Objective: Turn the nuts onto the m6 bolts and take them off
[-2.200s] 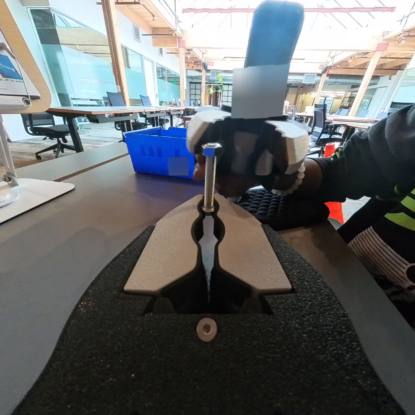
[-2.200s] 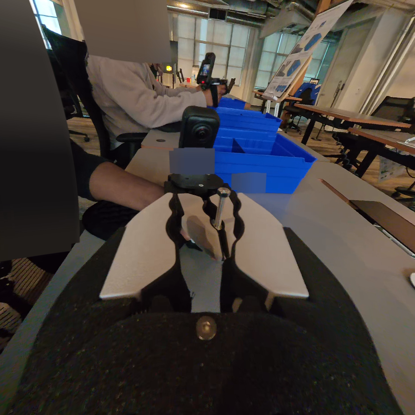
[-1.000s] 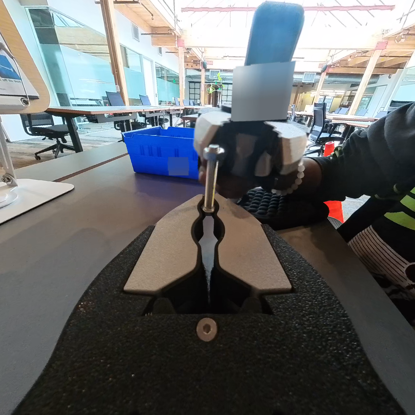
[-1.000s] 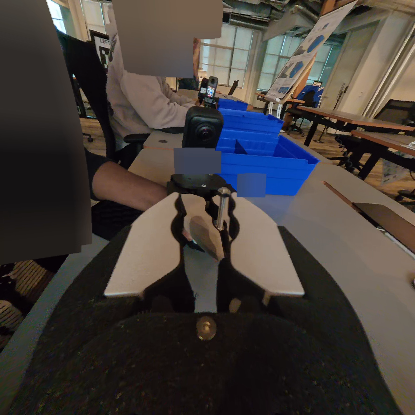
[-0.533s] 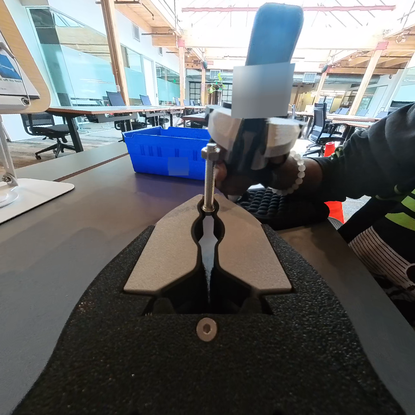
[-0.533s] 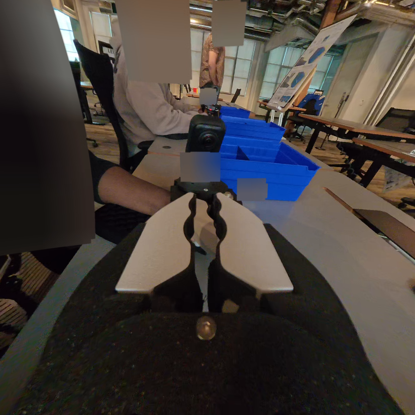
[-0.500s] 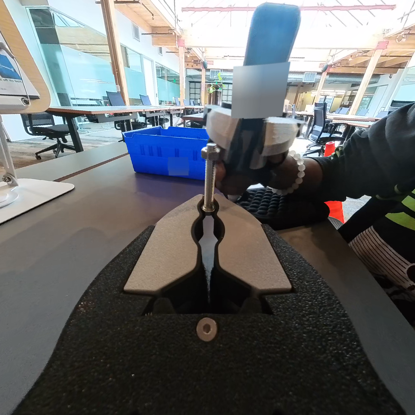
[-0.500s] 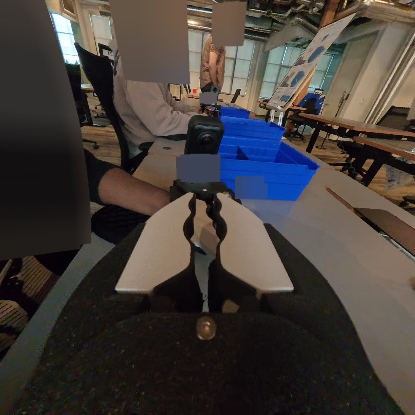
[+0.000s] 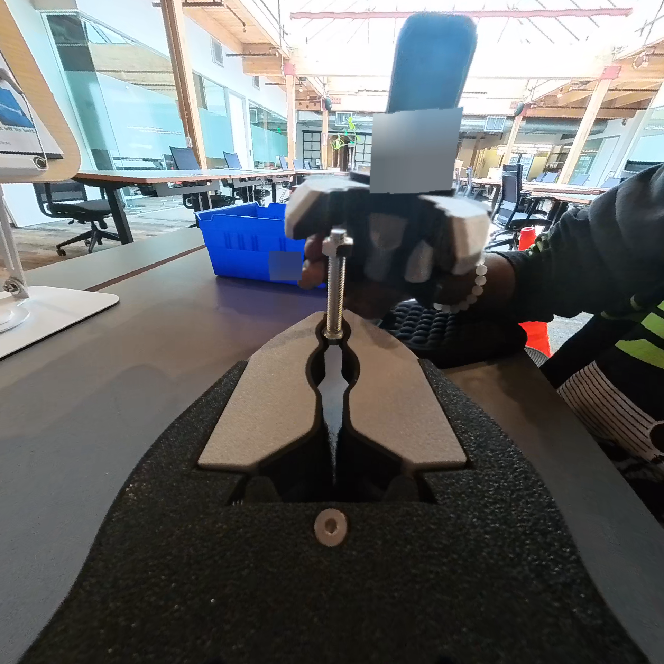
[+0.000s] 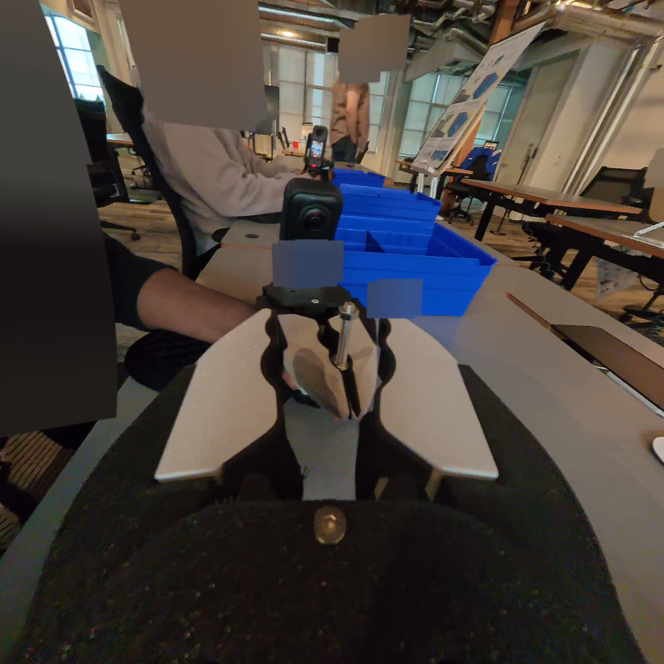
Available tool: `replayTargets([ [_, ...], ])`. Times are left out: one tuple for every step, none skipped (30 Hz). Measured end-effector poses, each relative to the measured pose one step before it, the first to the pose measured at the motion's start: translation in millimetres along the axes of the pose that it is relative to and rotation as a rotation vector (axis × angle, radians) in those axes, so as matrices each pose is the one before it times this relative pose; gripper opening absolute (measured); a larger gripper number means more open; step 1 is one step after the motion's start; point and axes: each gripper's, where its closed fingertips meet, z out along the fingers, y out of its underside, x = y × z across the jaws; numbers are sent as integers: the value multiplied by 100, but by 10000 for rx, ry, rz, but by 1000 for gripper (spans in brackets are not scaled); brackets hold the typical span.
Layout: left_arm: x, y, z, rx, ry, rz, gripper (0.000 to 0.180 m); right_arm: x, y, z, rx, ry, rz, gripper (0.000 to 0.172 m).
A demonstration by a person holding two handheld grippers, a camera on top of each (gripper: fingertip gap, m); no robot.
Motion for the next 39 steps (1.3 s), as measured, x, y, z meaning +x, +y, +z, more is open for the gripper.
replayTargets([
  [-8, 3, -2, -3, 1, -7, 4, -349, 158, 135, -121, -163, -27, 53],
  [3, 6, -3, -4, 0, -4, 4, -271, 19, 35, -39, -99, -72, 47],
  [15, -5, 3, 5, 6, 9, 4, -139, -62, -113, 3, -24, -110, 33],
  [-21, -27, -14, 19, -19, -5, 4, -243, -146, -198, 49, -167, -74, 16],
  [-35, -17, -12, 11, -12, -23, 4, -47, -178, -143, 78, -77, 148, 13],
  [-3, 0, -7, -1, 6, -15, 4, 130, -92, -90, 46, 2, 154, 12],
  [13, 10, 16, -7, 7, 6, 4, 251, -3, -46, 31, 95, 58, 14],
  [26, 14, 7, -9, 6, 15, 4, 439, 28, 3, 40, 261, -1, 23],
  [8, 4, -2, -3, 0, 9, 4, 281, 22, 81, 58, 206, -45, 36],
  [-1, -6, 3, 5, -2, -2, 4, 33, 55, 135, 6, 55, -41, 46],
  [-3, -5, -5, 3, -2, -8, 4, -185, 142, 146, -84, -85, -5, 52],
  [-11, 6, -3, -5, -1, -7, 4, -274, 186, 121, -152, -141, -1, 52],
  [-8, 2, 6, -2, -3, -3, 4, -200, 100, 8, -105, -82, -55, 43],
  [15, -9, -10, 7, 4, 6, 4, -121, -74, -113, 16, -36, -114, 30],
  [-9, -18, -12, 13, -7, -10, 4, -237, -188, -187, 91, -163, -61, 16],
  [-22, -7, 4, 5, -5, -17, 4, -44, -171, -127, 79, -78, 137, 14],
  [12, 13, 7, -9, 8, -2, 4, 90, -56, -64, 22, -5, 134, 13],
  [16, 22, 17, -15, 7, 12, 4, 311, 33, -14, 10, 148, 46, 15],
  [13, 13, 0, -9, 0, 12, 4, 433, 52, 39, 33, 279, -24, 25],
  [1, 1, 7, 0, -2, 6, 4, 253, 76, 105, 15, 186, -61, 39],
  [12, 0, 0, 1, -2, 0, 4, 9, 156, 150, -73, 44, -35, 48],
  [-12, 3, -1, -3, -1, -5, 4, -203, 184, 140, -137, -89, -7, 50],
  [-2, 1, 7, -1, 0, -7, 4, -262, 69, 72, -75, -123, -40, 47],
  [-4, -6, -4, 4, 1, -3, 4, -192, -87, -63, 21, -57, -107, 35],
  [-15, -18, -12, 14, -16, 1, 4, -185, -168, -175, 81, -85, -139, 20],
  [-5, -8, -3, 6, -2, -7, 4, -73, -198, -144, 93, -68, 59, 14],
  [5, 9, 2, -7, 7, -3, 4, 74, -96, -86, 36, -27, 176, 13],
  [7, 17, 13, -12, 4, 8, 4, 184, -13, -33, 13, 44, 119, 14],
  [14, 7, 3, -4, 1, 11, 4, 373, 57, 12, 20, 206, 25, 21],
  [9, -2, 1, 2, -1, 5, 4, 296, 67, 73, 24, 207, -50, 33],
  [-4, -2, 1, 1, -2, 1, 4, 52, 129, 142, -23, 76, -79, 44],
  [-10, 4, 5, -3, -3, -1, 4, -189, 158, 159, -88, -72, -49, 49],
  [0, 4, -2, -3, -1, -2, 4, -336, 138, 132, -115, -158, -27, 49],
  [-11, -5, -4, 3, -5, -4, 4, -266, 87, 26, -99, -112, -52, 42],
  [4, -5, 2, 4, -3, 8, 4, -90, -93, -114, 7, -16, -106, 30],
  [-16, -16, -13, 11, -10, -7, 4, -198, -228, -206, 100, -138, -61, 15],
  [-27, -7, -10, 4, -8, -17, 4, 12, -257, -149, 122, -47, 164, 13],
  [-1, 12, 15, -9, 3, -2, 4, 133, -129, -93, 71, -1, 178, 12],
  [21, 19, 11, -13, 7, 14, 4, 264, 2, -24, 30, 99, 82, 15],
])
